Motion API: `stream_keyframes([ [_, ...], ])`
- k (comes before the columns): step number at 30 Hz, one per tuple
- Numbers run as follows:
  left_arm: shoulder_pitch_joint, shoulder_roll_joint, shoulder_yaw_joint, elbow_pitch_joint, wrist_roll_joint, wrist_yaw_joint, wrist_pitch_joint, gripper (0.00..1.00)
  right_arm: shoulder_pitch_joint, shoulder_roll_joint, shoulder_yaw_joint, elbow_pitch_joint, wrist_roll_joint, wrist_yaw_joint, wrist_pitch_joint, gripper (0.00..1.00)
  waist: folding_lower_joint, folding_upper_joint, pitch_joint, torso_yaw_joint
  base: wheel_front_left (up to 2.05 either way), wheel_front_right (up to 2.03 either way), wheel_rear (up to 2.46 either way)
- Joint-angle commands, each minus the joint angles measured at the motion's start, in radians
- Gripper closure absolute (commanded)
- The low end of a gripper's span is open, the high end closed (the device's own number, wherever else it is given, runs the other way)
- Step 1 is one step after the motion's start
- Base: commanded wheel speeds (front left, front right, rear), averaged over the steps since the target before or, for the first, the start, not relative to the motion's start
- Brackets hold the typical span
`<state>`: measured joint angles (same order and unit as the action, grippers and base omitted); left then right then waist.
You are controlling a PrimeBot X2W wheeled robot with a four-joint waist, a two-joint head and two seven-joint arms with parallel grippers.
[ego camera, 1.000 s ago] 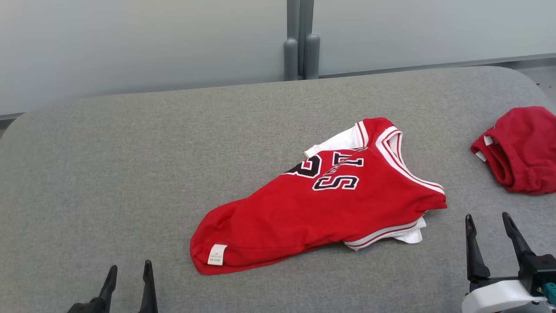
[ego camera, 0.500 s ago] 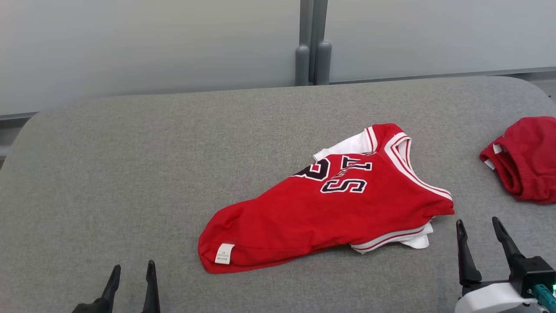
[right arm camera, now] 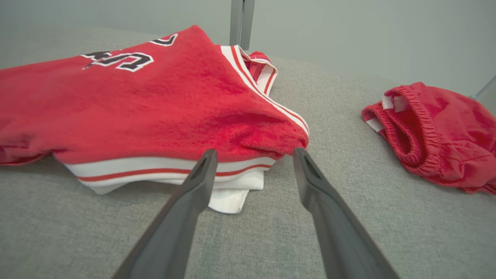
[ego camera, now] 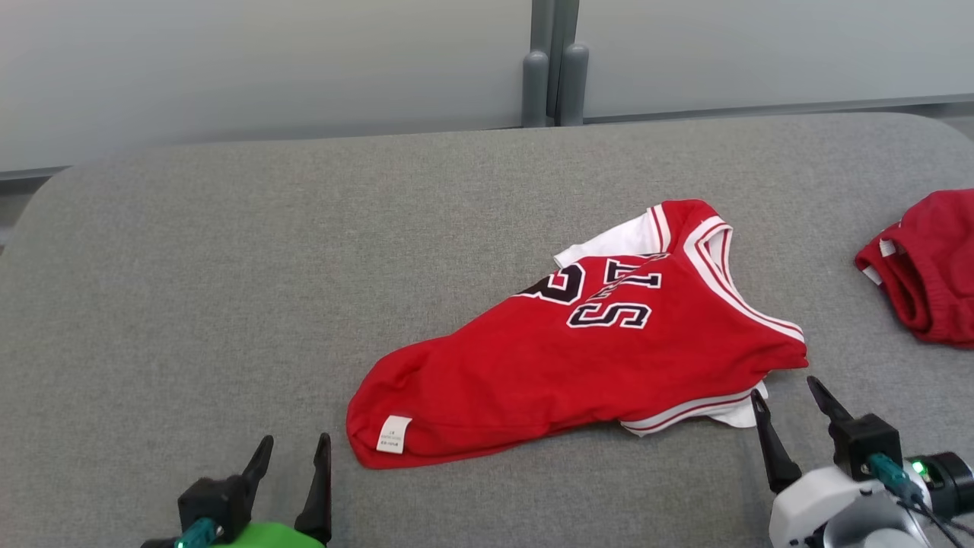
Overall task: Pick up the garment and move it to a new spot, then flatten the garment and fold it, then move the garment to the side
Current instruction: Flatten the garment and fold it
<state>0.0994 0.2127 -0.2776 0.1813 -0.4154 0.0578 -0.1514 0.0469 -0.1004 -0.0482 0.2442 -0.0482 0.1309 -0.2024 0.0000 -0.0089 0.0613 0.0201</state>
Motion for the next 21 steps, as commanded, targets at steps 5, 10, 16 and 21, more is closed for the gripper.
stream_keyframes([
  [5, -0.078, 0.01, -0.026, -0.027, 0.013, 0.017, 0.125, 0.0, -0.096, -0.095, 0.097, 0.047, 0.042, 0.0, 0.131, 0.0, 0.0, 0.0089, 0.048, -0.005, 0.0, 0.0, 0.0],
  [10, -0.103, 0.025, -0.033, -0.085, 0.01, 0.038, 0.231, 0.0, -0.128, -0.197, 0.2, 0.043, 0.122, 0.0, 0.263, 0.0, 0.0, 0.0089, 0.077, -0.005, 0.0, 0.0, 0.0],
  [16, -0.115, 0.048, -0.03, -0.152, 0.008, 0.06, 0.307, 0.0, -0.157, -0.263, 0.255, 0.013, 0.187, 0.0, 0.323, 0.0, 0.0, 0.0089, 0.109, -0.004, 0.0, 0.0, 0.0],
  [21, -0.143, 0.049, -0.049, -0.168, -0.001, 0.051, 0.366, 0.0, -0.2, -0.298, 0.307, 0.014, 0.229, 0.0, 0.365, 0.0, 0.0, 0.0089, 0.152, 0.005, 0.0, 0.0, 0.0],
])
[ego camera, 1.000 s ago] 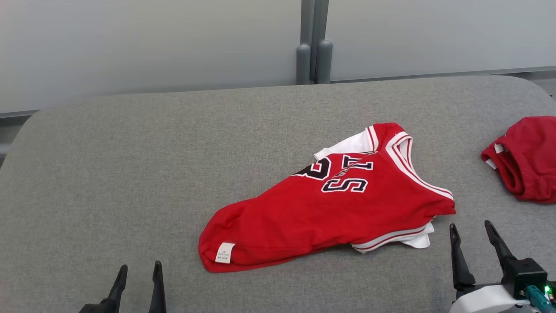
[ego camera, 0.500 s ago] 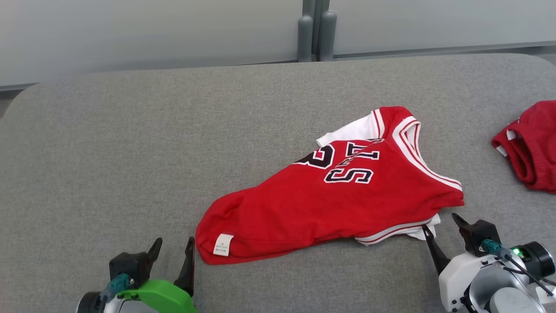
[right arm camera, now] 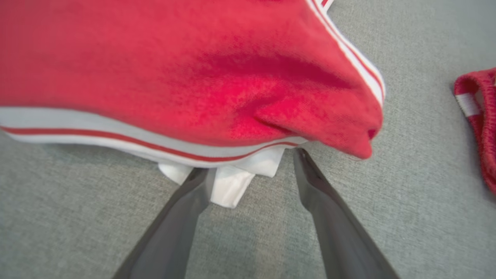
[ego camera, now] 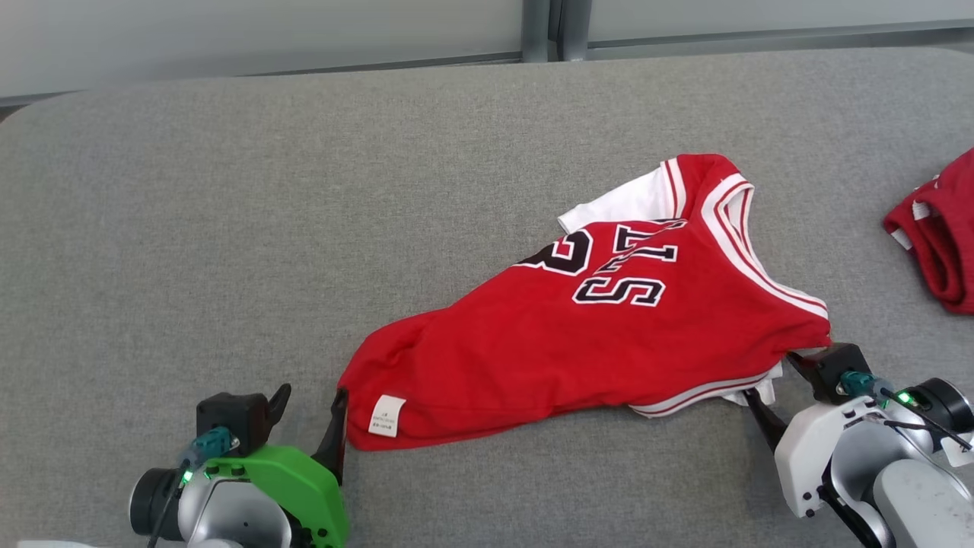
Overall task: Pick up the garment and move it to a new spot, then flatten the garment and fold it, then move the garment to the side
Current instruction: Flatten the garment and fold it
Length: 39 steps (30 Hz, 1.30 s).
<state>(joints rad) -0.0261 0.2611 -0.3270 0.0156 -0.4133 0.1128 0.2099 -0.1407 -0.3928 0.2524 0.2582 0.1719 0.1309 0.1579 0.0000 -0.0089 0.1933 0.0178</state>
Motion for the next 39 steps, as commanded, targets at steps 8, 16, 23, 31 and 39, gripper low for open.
stream_keyframes([
  [8, -0.07, -0.003, -0.023, 0.039, -0.016, -0.016, 0.076, 0.0, -0.054, -0.033, 0.074, 0.032, 0.059, 0.0, 0.045, 0.0, 0.0, 0.0089, 0.065, 0.022, 0.0, 0.0, 0.0],
  [16, -0.116, -0.01, -0.041, 0.1, -0.021, -0.032, 0.073, 0.0, -0.075, -0.041, 0.139, 0.072, 0.126, 0.001, 0.069, 0.8, 0.0, 0.0089, 0.081, 0.019, 0.0, 0.0, 0.0],
  [23, -0.134, -0.024, -0.047, 0.122, -0.039, -0.041, 0.076, 0.0, -0.08, -0.062, 0.15, 0.092, 0.157, -0.001, 0.073, 1.0, 0.0, 0.0089, 0.086, 0.008, 0.0, 0.0, 0.0],
  [31, -0.083, -0.013, -0.058, 0.115, -0.065, -0.049, 0.105, 0.3, -0.094, -0.063, 0.151, 0.098, 0.174, -0.001, 0.049, 1.0, 0.0, 0.0089, 0.083, 0.001, 0.0, 0.0, 0.0],
  [39, -0.075, -0.048, -0.081, 0.128, -0.102, -0.08, 0.093, 1.0, -0.126, -0.049, 0.163, 0.061, 0.225, 0.0, -0.02, 1.0, 0.0, 0.0089, 0.072, -0.001, 0.0, 0.0, 0.0],
])
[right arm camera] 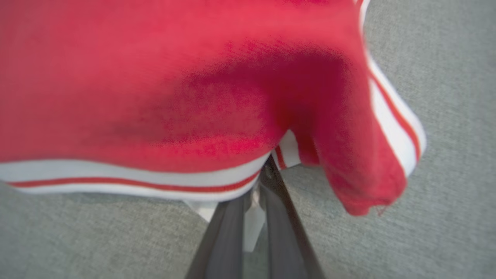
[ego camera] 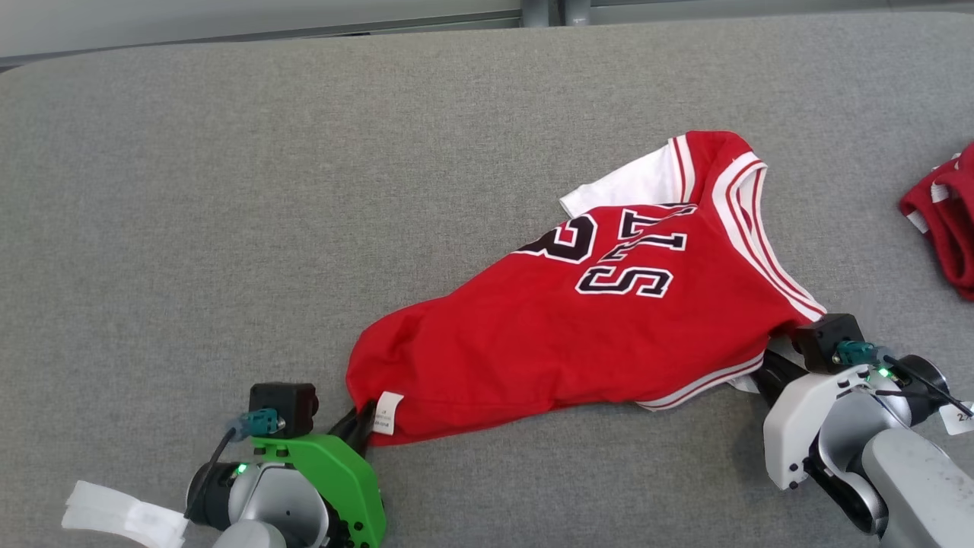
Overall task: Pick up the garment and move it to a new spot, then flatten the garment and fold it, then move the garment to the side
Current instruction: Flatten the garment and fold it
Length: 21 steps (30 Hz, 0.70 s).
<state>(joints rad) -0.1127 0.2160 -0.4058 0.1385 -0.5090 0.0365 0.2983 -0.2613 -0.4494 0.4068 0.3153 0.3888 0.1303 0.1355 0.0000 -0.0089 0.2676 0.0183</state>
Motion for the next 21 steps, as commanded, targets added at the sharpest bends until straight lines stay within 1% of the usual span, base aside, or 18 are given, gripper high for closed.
stream_keyframes([
  [1, 0.017, -0.007, 0.004, -0.005, -0.028, -0.012, 0.01, 1.0, -0.011, 0.005, 0.012, -0.015, 0.028, 0.001, -0.001, 1.0, 0.0, 0.0089, -0.007, -0.003, 0.0, 0.0, 0.0],
  [3, 0.016, -0.004, 0.023, -0.047, -0.06, -0.025, 0.014, 1.0, -0.022, -0.015, 0.004, -0.058, 0.083, 0.001, -0.005, 1.0, 0.0, 0.0089, -0.014, -0.008, 0.0, 0.0, 0.0],
  [6, 0.02, 0.018, 0.069, -0.146, -0.119, -0.045, 0.016, 1.0, -0.028, -0.057, -0.017, -0.147, 0.176, 0.0, 0.018, 1.0, 0.0, 0.0089, -0.031, -0.019, 0.0, 0.0, 0.0],
  [9, 0.032, 0.055, 0.126, -0.271, -0.171, -0.042, 0.043, 1.0, -0.012, -0.113, -0.062, -0.266, 0.29, 0.0, 0.072, 1.0, 0.0, 0.0089, -0.047, -0.032, 0.0, 0.0, 0.0],
  [14, 0.064, 0.12, 0.217, -0.515, -0.256, -0.016, 0.119, 1.0, 0.021, -0.212, -0.201, -0.498, 0.495, 0.001, 0.224, 1.0, 0.0, 0.0089, -0.063, -0.067, 0.0, 0.0, 0.0],
  [15, 0.064, 0.12, 0.217, -0.515, -0.256, -0.016, 0.119, 1.0, 0.021, -0.212, -0.201, -0.498, 0.495, 0.001, 0.224, 1.0, 0.0, 0.0089, -0.063, -0.067, 0.0, 0.0, 0.0],
  [18, 0.079, 0.152, 0.262, -0.648, -0.304, 0.006, 0.174, 1.0, 0.036, -0.254, -0.306, -0.628, 0.616, 0.001, 0.313, 1.0, 0.0, 0.0089, -0.066, -0.086, 0.0, 0.0, 0.0],
  [21, 0.064, 0.171, 0.31, -0.766, -0.344, 0.035, 0.207, 1.0, 0.036, -0.274, -0.416, -0.734, 0.72, 0.001, 0.383, 1.0, 0.0, 0.0089, -0.063, -0.1, 0.0, 0.0, 0.0],
])
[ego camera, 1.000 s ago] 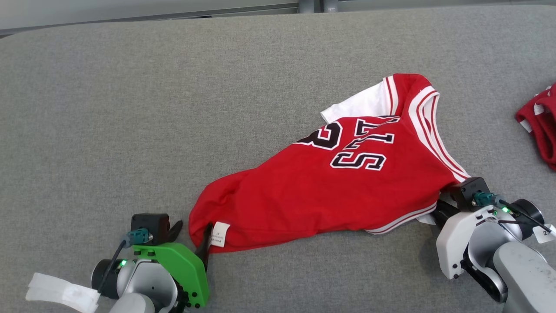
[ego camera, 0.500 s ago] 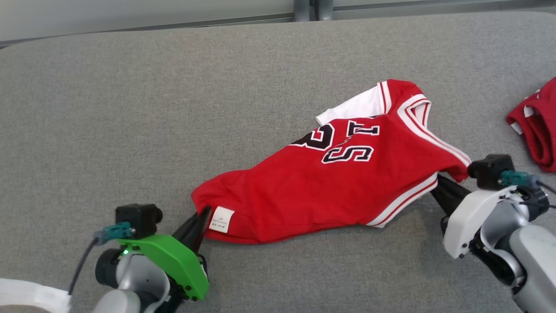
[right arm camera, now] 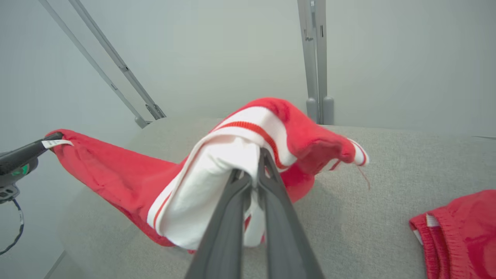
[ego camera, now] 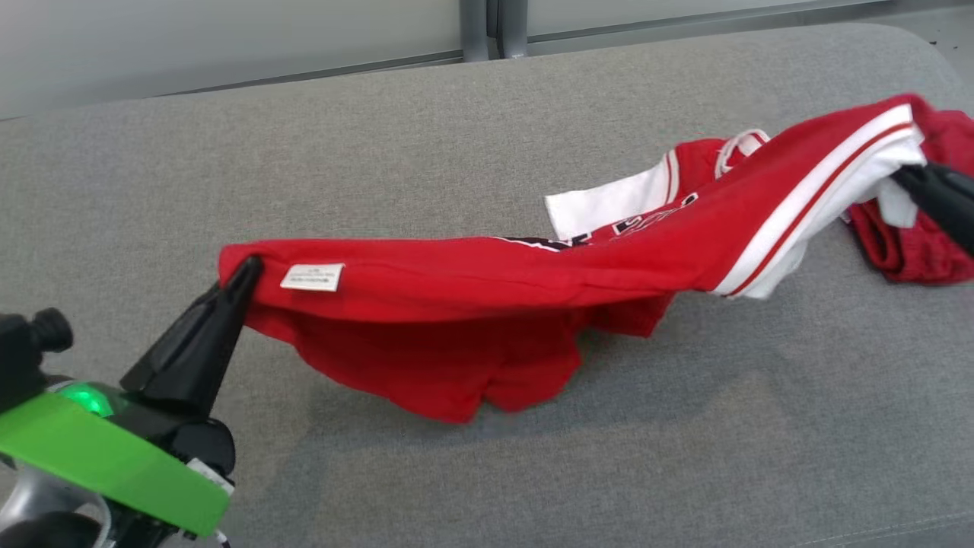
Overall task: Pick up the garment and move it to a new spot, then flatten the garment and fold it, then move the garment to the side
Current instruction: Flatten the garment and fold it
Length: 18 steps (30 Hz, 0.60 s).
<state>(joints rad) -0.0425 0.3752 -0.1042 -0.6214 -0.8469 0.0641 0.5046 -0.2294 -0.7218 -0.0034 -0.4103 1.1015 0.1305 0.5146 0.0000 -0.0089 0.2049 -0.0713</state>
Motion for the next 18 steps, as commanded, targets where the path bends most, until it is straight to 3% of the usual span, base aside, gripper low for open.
stream_keyframes([
  [1, -0.015, 0.02, 0.024, -0.041, -0.012, 0.015, 0.013, 1.0, -0.006, -0.006, -0.048, -0.038, 0.034, 0.0, 0.022, 1.0, 0.0, 0.0089, 0.001, -0.015, 0.0, 0.0, 0.0],
  [6, -0.09, 0.058, 0.099, -0.156, -0.05, 0.047, 0.061, 1.0, -0.098, -0.012, -0.213, -0.128, 0.131, 0.0, 0.094, 1.0, 0.0, 0.0089, 0.018, -0.018, 0.0, 0.0, 0.0],
  [10, -0.21, 0.113, 0.155, -0.166, -0.071, 0.057, 0.11, 1.0, -0.216, -0.001, -0.266, -0.115, 0.131, 0.0, 0.143, 1.0, 0.0, 0.0089, 0.065, -0.009, 0.0, 0.0, 0.0],
  [14, -0.383, 0.154, 0.143, -0.042, -0.091, 0.04, 0.152, 1.0, -0.369, 0.046, -0.218, -0.036, 0.074, 0.0, 0.194, 1.0, 0.0, 0.0089, 0.142, 0.02, 0.0, 0.0, 0.0],
  [18, -0.618, 0.161, 0.063, 0.167, -0.042, -0.003, 0.153, 1.0, -0.571, 0.133, -0.116, 0.087, -0.044, 0.0, 0.233, 1.0, 0.0, 0.0089, 0.231, 0.056, 0.0, 0.0, 0.0],
])
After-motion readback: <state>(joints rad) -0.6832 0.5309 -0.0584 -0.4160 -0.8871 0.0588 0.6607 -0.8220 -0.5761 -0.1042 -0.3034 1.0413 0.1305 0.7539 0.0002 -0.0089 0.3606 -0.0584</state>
